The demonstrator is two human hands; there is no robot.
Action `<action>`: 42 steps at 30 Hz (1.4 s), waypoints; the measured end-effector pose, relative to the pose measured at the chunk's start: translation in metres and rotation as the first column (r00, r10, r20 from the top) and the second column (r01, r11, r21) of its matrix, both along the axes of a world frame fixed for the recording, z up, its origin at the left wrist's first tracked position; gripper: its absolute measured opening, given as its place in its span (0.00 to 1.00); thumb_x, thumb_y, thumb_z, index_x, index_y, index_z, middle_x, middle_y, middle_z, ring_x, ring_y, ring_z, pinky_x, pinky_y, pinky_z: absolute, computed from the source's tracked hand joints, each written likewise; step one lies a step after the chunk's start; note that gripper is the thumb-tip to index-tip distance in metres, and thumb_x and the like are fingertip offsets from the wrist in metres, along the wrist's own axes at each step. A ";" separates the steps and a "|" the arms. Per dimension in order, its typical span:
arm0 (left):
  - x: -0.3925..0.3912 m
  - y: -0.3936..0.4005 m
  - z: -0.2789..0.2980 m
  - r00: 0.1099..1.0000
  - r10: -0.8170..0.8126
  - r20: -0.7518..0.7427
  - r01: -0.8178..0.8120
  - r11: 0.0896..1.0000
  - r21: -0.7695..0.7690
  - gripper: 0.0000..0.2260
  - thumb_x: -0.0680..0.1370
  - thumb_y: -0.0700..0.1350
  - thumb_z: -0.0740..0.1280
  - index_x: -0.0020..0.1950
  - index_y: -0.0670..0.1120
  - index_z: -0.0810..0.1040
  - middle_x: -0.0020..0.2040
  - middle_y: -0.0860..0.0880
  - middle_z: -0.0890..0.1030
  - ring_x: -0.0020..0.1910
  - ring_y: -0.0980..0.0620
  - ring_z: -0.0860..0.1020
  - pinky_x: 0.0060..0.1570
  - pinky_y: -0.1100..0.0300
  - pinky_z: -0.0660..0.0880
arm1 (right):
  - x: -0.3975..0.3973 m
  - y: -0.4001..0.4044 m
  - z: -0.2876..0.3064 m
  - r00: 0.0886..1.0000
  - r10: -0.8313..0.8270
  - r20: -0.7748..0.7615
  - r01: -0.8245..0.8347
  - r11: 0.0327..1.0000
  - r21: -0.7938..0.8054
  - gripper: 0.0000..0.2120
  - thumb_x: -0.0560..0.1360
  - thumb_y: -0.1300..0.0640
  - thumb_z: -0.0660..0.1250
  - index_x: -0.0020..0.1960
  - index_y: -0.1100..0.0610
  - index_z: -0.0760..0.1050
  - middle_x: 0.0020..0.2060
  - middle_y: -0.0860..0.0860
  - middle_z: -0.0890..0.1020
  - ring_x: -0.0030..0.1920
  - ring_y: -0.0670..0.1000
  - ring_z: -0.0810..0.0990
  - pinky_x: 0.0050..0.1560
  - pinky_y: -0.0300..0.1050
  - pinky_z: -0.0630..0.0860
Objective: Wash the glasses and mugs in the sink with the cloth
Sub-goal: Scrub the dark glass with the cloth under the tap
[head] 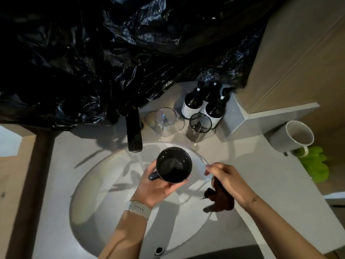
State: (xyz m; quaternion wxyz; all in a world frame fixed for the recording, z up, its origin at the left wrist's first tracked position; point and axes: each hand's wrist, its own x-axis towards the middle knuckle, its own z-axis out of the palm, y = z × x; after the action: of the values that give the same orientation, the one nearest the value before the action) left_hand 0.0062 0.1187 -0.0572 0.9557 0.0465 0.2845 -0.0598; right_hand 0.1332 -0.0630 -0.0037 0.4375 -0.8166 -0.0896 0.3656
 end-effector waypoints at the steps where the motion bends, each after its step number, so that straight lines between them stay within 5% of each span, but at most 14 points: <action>1: 0.004 -0.006 0.003 1.000 0.002 0.001 -0.002 0.999 0.045 0.34 0.62 0.36 0.81 0.66 0.37 0.77 0.69 0.32 0.72 0.66 0.28 0.72 0.65 0.32 0.69 | 0.005 -0.005 0.001 1.000 -0.008 0.003 0.008 1.000 0.008 0.12 0.76 0.50 0.67 0.38 0.57 0.80 0.29 0.55 0.74 0.31 0.49 0.74 0.39 0.42 0.70; 4: 0.019 -0.018 0.007 0.999 -0.020 0.035 0.021 0.999 -0.026 0.33 0.64 0.42 0.82 0.67 0.37 0.77 0.70 0.33 0.72 0.68 0.31 0.71 0.72 0.35 0.62 | 0.019 -0.019 0.001 1.000 -0.014 0.018 0.012 0.997 0.081 0.13 0.76 0.53 0.66 0.38 0.60 0.79 0.30 0.55 0.76 0.33 0.49 0.75 0.38 0.37 0.70; 7: 0.037 -0.031 0.013 0.995 -0.022 -0.099 0.018 0.999 -0.037 0.32 0.72 0.49 0.77 0.73 0.41 0.71 0.70 0.33 0.73 0.69 0.30 0.70 0.68 0.35 0.68 | 0.032 -0.034 0.003 1.000 -0.024 -0.019 0.027 0.988 0.153 0.14 0.77 0.56 0.65 0.37 0.63 0.78 0.25 0.54 0.77 0.30 0.48 0.75 0.38 0.41 0.70; 10: 0.064 -0.050 0.024 0.968 -0.034 -0.247 0.060 0.994 0.096 0.25 0.72 0.50 0.74 0.66 0.41 0.77 0.66 0.36 0.77 0.64 0.32 0.75 0.59 0.34 0.75 | 0.053 -0.051 -0.001 0.999 -0.037 0.005 0.035 0.984 0.175 0.16 0.77 0.52 0.66 0.37 0.64 0.75 0.29 0.63 0.76 0.33 0.52 0.76 0.42 0.46 0.71; 14: 0.104 -0.071 0.045 0.938 -0.079 -0.337 0.191 0.930 0.313 0.13 0.74 0.50 0.72 0.48 0.40 0.85 0.54 0.39 0.82 0.52 0.37 0.83 0.47 0.41 0.82 | 0.084 -0.065 -0.007 0.999 -0.029 -0.031 0.033 0.989 0.143 0.22 0.75 0.47 0.68 0.31 0.61 0.67 0.28 0.56 0.70 0.33 0.53 0.72 0.42 0.46 0.68; 17: 0.126 -0.078 0.051 0.891 -0.068 -0.448 0.238 0.912 0.335 0.18 0.75 0.49 0.72 0.60 0.39 0.79 0.56 0.33 0.80 0.53 0.33 0.81 0.38 0.41 0.83 | 0.102 -0.071 -0.008 0.996 0.078 -0.054 -0.072 0.992 0.099 0.23 0.75 0.45 0.68 0.30 0.61 0.68 0.29 0.55 0.69 0.34 0.52 0.72 0.43 0.46 0.69; 19: 0.136 -0.079 0.049 0.898 -0.089 -0.431 0.249 0.911 0.330 0.20 0.76 0.50 0.71 0.63 0.39 0.77 0.60 0.32 0.79 0.58 0.32 0.79 0.41 0.40 0.82 | 0.110 -0.073 -0.006 0.988 0.144 -0.048 -0.140 0.987 0.074 0.21 0.75 0.47 0.67 0.31 0.60 0.73 0.27 0.52 0.71 0.34 0.49 0.73 0.43 0.45 0.69; 22: 0.145 -0.078 0.041 0.922 -0.121 -0.368 0.265 0.889 0.373 0.22 0.79 0.52 0.67 0.69 0.41 0.76 0.64 0.38 0.78 0.60 0.35 0.79 0.50 0.39 0.81 | 0.115 -0.071 -0.006 0.984 0.176 0.013 -0.176 0.982 0.063 0.21 0.76 0.51 0.67 0.28 0.55 0.65 0.24 0.47 0.65 0.30 0.47 0.68 0.37 0.43 0.63; 25: 0.149 -0.076 0.039 0.924 -0.132 -0.358 0.289 0.854 0.432 0.21 0.81 0.52 0.63 0.70 0.40 0.74 0.55 0.41 0.79 0.43 0.40 0.84 0.46 0.42 0.82 | 0.120 -0.073 -0.008 0.983 0.181 0.026 -0.183 0.978 0.103 0.23 0.76 0.53 0.68 0.27 0.53 0.62 0.21 0.44 0.63 0.28 0.44 0.65 0.33 0.39 0.61; 27: 0.151 -0.074 0.041 0.910 -0.118 -0.396 0.320 0.808 0.495 0.19 0.81 0.50 0.64 0.68 0.40 0.76 0.54 0.40 0.79 0.44 0.41 0.84 0.43 0.43 0.82 | 0.122 -0.075 -0.007 0.980 0.199 0.005 -0.198 0.969 0.145 0.22 0.76 0.55 0.68 0.27 0.52 0.62 0.20 0.43 0.64 0.26 0.41 0.64 0.31 0.35 0.60; 32: 0.147 -0.073 0.043 0.890 0.009 -0.456 0.335 0.666 0.667 0.09 0.81 0.40 0.65 0.58 0.43 0.82 0.58 0.41 0.81 0.54 0.45 0.81 0.43 0.46 0.83 | 0.118 -0.079 -0.003 0.965 0.261 0.020 -0.261 0.953 0.157 0.12 0.77 0.54 0.66 0.35 0.56 0.76 0.29 0.44 0.77 0.34 0.41 0.75 0.40 0.31 0.68; 37: 0.142 -0.082 0.037 0.838 0.225 -0.497 0.321 0.533 0.783 0.08 0.80 0.36 0.63 0.57 0.38 0.79 0.56 0.38 0.81 0.56 0.41 0.80 0.45 0.45 0.83 | 0.118 -0.085 0.002 0.962 0.270 0.032 -0.272 0.955 0.117 0.05 0.76 0.53 0.66 0.47 0.47 0.81 0.45 0.39 0.82 0.49 0.36 0.77 0.50 0.29 0.69; 42: 0.141 -0.104 0.044 0.827 0.388 -0.407 0.155 0.538 0.829 0.12 0.85 0.47 0.58 0.61 0.40 0.74 0.52 0.44 0.78 0.49 0.41 0.81 0.40 0.51 0.83 | 0.122 -0.104 0.010 0.980 0.191 0.053 -0.197 0.973 0.122 0.06 0.76 0.54 0.66 0.48 0.49 0.82 0.46 0.42 0.83 0.51 0.40 0.79 0.53 0.35 0.71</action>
State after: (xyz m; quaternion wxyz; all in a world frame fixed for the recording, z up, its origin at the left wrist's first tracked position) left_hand 0.1469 0.0150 -0.0133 0.6931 0.4560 0.5406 0.1394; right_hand 0.2551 -0.1674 0.0059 0.4488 -0.7818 -0.2010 0.3834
